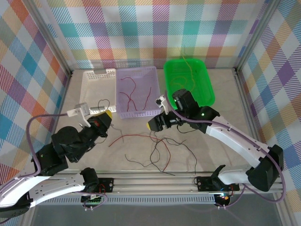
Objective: Untangle the cables
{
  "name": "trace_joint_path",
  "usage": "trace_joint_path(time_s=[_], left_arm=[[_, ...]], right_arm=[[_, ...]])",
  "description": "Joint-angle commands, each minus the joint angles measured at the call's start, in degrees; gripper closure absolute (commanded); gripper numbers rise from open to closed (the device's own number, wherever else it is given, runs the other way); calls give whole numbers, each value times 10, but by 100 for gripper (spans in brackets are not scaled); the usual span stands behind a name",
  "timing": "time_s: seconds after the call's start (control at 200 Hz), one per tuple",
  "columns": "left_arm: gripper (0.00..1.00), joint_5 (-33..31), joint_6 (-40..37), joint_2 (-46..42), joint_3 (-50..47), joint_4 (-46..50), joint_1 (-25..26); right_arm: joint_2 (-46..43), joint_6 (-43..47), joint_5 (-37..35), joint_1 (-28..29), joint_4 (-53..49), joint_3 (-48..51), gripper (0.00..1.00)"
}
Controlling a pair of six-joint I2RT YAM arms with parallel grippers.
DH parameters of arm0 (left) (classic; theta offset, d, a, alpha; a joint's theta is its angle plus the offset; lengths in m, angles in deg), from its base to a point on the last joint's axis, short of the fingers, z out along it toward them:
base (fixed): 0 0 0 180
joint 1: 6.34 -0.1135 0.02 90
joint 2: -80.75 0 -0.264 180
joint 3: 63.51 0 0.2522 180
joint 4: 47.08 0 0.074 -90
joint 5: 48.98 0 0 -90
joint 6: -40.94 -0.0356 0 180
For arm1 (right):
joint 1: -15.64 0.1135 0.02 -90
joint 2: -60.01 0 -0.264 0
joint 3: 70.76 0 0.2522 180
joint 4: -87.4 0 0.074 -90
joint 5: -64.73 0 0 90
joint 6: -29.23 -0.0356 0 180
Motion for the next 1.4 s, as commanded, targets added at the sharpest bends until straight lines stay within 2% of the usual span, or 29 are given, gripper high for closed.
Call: trace_joint_path(time_s=[0.0, 0.23, 0.355, 0.425, 0.505, 0.72, 0.845, 1.015, 1.165, 1.3, 1.395], left_arm=[[100, -50, -74, 22, 78, 91, -16], [100, -143, -204, 76, 169, 112, -31], [100, -155, -259, 100, 173, 89, -62], [100, -126, -266, 121, 177, 88, -104], [100, -68, -257, 145, 176, 90, -180], [100, 151, -196, 212, 166, 72, -415], [100, 215, -180, 259, 161, 49, -493], [100, 225, -192, 319, 169, 24, -516], [100, 222, -201, 369, 184, 10, -526], [100, 218, -201, 411, 193, -4, -542], [100, 221, -201, 447, 210, -4, -557]], right_arm=[[-25, 29, -73, -3, -27, 37, 29], [-30, 30, -103, -3, -28, 130, 27], [-5, 16, -111, -3, -26, 165, 28], [6, 4, -118, -1, -24, 184, 29], [8, -12, -125, 4, -20, 210, 30], [5, -56, -152, 23, 0, 270, 30], [7, -77, -152, 29, 21, 309, 32], [16, -101, -140, 50, 59, 339, 34], [54, -113, -139, 63, 96, 344, 43], [81, -121, -144, 75, 125, 342, 55], [90, -122, -148, 75, 138, 344, 69]])
